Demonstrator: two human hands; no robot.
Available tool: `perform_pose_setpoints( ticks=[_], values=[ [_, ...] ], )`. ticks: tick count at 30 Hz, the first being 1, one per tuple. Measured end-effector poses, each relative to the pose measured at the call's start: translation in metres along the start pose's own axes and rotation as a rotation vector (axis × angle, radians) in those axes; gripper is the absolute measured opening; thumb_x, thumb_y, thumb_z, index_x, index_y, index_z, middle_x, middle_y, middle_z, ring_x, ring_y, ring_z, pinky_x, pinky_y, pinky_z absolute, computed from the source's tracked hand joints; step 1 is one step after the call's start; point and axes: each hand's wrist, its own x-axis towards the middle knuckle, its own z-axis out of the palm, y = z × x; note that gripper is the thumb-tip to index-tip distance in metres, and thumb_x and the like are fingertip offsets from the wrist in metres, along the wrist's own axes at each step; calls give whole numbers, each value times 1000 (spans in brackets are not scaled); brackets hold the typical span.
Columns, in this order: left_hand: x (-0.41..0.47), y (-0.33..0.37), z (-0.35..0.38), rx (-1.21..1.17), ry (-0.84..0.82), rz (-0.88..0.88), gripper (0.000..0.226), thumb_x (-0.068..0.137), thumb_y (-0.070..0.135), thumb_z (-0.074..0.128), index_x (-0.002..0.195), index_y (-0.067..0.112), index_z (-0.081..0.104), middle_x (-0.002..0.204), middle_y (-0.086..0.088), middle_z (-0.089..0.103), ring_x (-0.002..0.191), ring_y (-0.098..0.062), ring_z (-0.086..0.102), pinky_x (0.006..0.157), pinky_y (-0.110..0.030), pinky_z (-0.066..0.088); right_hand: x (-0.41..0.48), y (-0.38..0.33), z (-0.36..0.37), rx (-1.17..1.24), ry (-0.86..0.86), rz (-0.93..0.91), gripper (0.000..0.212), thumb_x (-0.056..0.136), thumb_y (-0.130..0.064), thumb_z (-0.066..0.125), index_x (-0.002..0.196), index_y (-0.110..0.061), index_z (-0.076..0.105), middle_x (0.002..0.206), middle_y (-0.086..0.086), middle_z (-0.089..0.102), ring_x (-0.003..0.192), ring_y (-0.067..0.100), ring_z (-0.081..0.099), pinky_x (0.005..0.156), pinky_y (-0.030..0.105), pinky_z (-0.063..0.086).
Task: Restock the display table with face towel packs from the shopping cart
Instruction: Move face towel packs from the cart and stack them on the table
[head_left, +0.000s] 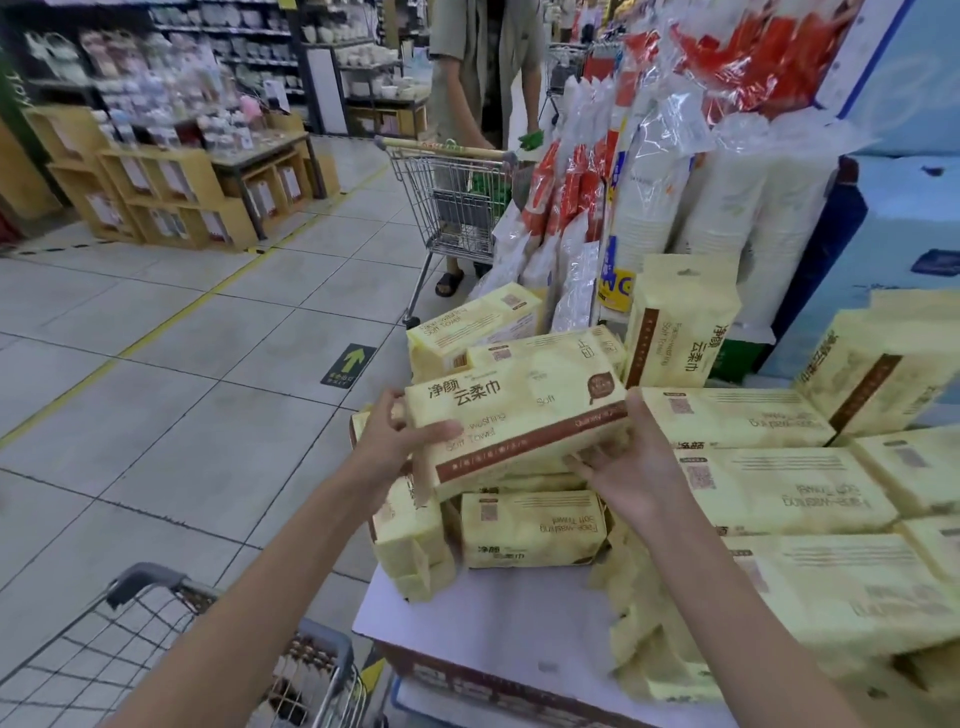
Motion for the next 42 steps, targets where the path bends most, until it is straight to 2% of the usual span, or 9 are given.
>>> perform_pose_setpoints(
  ticks=[2,4,8,12,14,19,28,36,42],
  values=[
    [8,3,-5,98,-30,55,80,45,20,92,110,26,46,115,-12,67,94,-30,69,67,-39,57,6,7,-2,8,86,15,49,69,-38,69,108,-12,57,114,11,60,110,28,55,99,52,42],
    [16,2,-8,188,-56,83,81,38,25,93,104,27,46,115,-10,67,97,-29,68,67,-39,58,12,15,-2,19,83,36,59,70,-40,71,119,-11,57,122,13,62,118,31,54,104,55,38],
    [30,0,-9,427,-60,158,81,35,31,95,100,28,47,118,-4,62,98,-22,66,65,-35,58,22,20,-5,119,153,116,70,67,-42,72,129,-13,55,123,16,63,116,37,57,95,56,45],
    [44,-16,-2,726,-49,253,86,43,27,96,113,28,47,118,0,55,107,-22,56,86,-42,52,34,31,-7,186,188,197,70,65,-46,74,122,-10,56,120,22,62,113,42,55,98,62,40],
    [51,-26,5,865,-83,303,93,44,28,95,123,26,45,124,-2,48,116,-21,47,97,-35,43,39,39,-11,170,229,190,61,71,-49,71,118,-12,57,116,20,64,111,40,56,99,62,38],
    [59,-50,14,1031,-97,284,98,50,25,92,134,20,39,135,-5,33,126,-23,35,101,-29,33,51,50,-20,69,305,146,41,80,-43,68,112,-18,60,111,11,67,109,32,59,101,59,39],
    [64,-70,29,1353,-120,306,95,55,32,88,134,21,36,130,-6,37,110,-25,52,84,-33,46,49,60,-37,94,534,160,13,87,-27,62,93,-18,55,92,8,61,81,26,57,98,54,42],
    [64,-86,40,1513,-75,293,91,57,34,86,131,21,35,129,-6,40,108,-26,53,82,-36,48,42,63,-45,-65,599,153,23,89,-35,60,80,-22,43,115,5,58,124,27,48,108,43,37],
    [55,-94,38,1517,-44,310,89,66,42,80,139,25,31,139,-3,38,125,-25,41,105,-34,31,39,67,-55,-213,585,167,37,90,-41,57,121,-22,47,139,7,47,130,25,42,112,41,30]
  ],
)
